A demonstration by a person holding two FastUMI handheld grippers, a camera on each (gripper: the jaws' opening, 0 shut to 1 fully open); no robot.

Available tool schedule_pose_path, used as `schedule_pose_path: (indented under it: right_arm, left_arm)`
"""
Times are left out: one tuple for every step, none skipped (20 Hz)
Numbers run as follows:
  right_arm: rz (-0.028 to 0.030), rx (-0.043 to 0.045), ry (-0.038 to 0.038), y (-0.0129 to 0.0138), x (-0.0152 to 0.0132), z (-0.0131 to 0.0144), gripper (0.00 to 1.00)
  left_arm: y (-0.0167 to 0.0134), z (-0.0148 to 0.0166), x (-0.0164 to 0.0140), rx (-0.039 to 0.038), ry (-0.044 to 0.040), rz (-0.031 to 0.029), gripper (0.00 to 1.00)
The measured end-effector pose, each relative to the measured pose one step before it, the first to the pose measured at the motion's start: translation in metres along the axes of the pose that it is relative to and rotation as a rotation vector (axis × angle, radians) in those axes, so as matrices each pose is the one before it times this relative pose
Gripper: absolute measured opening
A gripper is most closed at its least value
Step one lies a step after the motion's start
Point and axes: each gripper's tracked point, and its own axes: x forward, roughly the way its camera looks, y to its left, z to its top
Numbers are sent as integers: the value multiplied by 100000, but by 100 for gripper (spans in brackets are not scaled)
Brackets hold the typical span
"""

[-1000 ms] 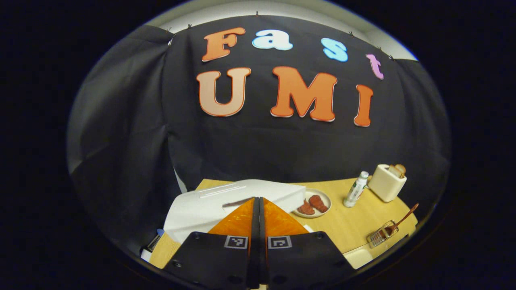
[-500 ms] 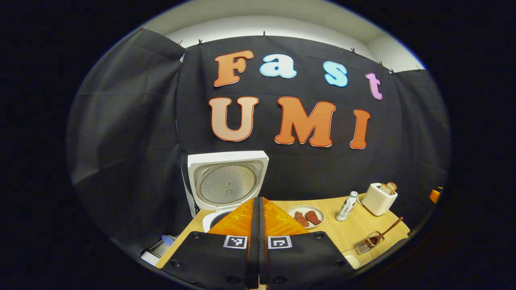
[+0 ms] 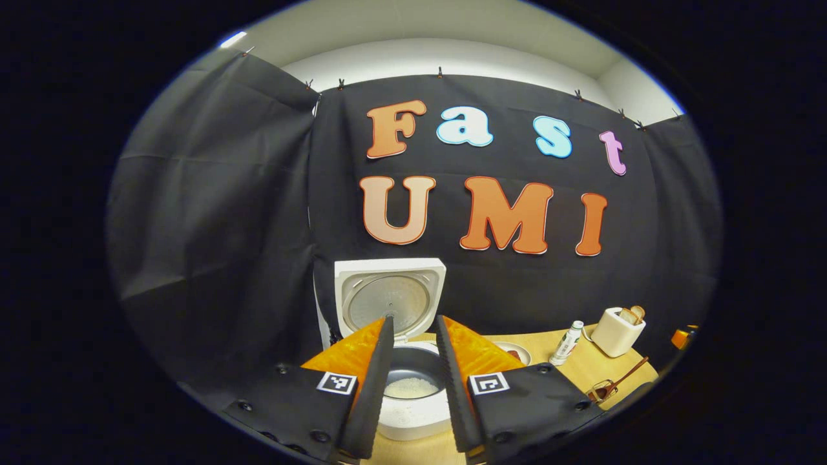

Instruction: Close the left gripper, press the button to open the rice cooker; take a wooden spoon from the chopstick holder with the right hand, scoop a spoonful of rice and pour it into the rice cooker, then put the wooden spoon back into the chopstick holder.

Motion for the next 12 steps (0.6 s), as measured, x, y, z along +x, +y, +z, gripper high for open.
schedule_pose_path:
  right_arm:
    - [547,695,1557,75,609,-757,95]
    - [541,1228,1930,64,492,-804,95]
    - [337,1832,2322,-39,491,-825,95]
    - [214,1883,1699,-81,580,-708,95]
    - [7,1642,1495,-106,573,-645,95]
    - [138,1160,1502,-139,596,-708,95]
    - [169,932,1467,-234,551,-567,95]
    - [230,983,1519,-230,637,-613,95]
    - [254,1223,2128,-199,718,-665,95]
    - [1185,1458,2088,59,619,-645,95]
    - [1646,1558,1759,146,570,-545,95]
    - [1389,1326,2186,-48,448,-662,95]
  left_arm:
    - [172,367,-272,-421,-987,519,48]
    - [-200,357,-643,-1185,-653,-765,49]
    - [-440,-67,152,-1180,35,-1178,66]
    - [153,-42,-90,-255,575,164,83]
    - [418,1,-39,489,40,1298,100]
    - [444,141,-81,471,-526,1353,100]
    - [292,162,-102,-147,-359,1077,100]
    - [-3,-148,-100,-708,276,705,100]
    - [40,-260,-107,-857,913,556,100]
    - [207,-483,-100,-592,1252,1137,99]
    - [171,-173,-101,-316,786,1053,100]
    - [158,46,-84,-423,-51,1058,100]
